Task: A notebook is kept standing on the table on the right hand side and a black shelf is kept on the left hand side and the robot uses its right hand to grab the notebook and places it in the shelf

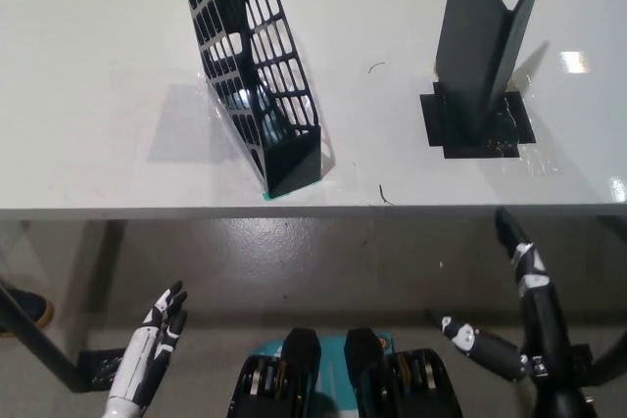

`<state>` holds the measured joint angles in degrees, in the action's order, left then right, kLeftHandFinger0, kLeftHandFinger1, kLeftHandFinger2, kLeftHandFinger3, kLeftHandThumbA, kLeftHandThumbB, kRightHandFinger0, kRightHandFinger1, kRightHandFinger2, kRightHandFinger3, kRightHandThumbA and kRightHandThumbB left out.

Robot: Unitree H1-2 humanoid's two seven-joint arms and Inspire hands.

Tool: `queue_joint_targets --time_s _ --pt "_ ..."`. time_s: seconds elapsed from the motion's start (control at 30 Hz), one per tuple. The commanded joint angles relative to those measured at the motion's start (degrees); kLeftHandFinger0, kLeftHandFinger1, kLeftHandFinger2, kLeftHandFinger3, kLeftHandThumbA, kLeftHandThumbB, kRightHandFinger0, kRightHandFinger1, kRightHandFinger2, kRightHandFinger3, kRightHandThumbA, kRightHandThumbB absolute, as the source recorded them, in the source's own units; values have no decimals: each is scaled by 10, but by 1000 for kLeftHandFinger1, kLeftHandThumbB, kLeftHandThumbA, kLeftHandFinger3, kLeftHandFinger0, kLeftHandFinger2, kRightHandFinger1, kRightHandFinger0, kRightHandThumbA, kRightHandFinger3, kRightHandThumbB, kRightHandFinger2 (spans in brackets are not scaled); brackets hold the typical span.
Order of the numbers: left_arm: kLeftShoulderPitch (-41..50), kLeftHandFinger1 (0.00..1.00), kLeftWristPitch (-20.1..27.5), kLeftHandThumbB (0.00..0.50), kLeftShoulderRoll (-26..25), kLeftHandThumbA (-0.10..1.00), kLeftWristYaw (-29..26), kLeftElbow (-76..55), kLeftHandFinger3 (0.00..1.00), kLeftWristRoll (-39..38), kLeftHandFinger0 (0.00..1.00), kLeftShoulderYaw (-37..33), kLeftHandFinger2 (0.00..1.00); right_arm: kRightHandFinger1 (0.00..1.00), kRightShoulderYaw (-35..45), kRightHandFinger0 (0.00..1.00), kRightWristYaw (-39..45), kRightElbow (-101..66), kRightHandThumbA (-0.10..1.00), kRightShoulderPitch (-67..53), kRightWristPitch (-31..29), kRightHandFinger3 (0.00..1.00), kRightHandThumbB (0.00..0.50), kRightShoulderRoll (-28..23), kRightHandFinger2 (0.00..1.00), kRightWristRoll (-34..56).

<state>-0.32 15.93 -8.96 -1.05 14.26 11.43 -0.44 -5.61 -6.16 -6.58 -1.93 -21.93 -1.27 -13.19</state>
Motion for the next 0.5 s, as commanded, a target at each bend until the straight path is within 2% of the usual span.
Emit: queue_joint_targets --time_s 0.0,0.07,0.1,0.33,0.47 --pt "-8 1000 43 190 -7 1000 -17 -5 1000 12 1000 0 1000 1000 19 1000 -25 -59 1000 38 -11 1000 320 15 1000 -49" --pt "-6 1000 39 192 -6 1000 -17 -7 1000 15 1000 1 1000 1000 34 1000 -28 -74 1000 67 20 1000 346 23 1000 -49" --pt "-6 1000 36 195 -6 1000 -16 -10 1000 15 1000 1 1000 1000 41 1000 -33 -74 1000 77 24 1000 336 25 1000 -58" --pt "-2 1000 41 160 -7 1000 -16 -13 1000 22 1000 2 1000 1000 82 1000 -45 -49 1000 168 87 1000 367 31 1000 -68" --pt "4 1000 40 163 -5 1000 -16 -15 1000 24 1000 2 1000 1000 98 1000 -66 21 1000 218 97 1000 338 23 1000 -85"
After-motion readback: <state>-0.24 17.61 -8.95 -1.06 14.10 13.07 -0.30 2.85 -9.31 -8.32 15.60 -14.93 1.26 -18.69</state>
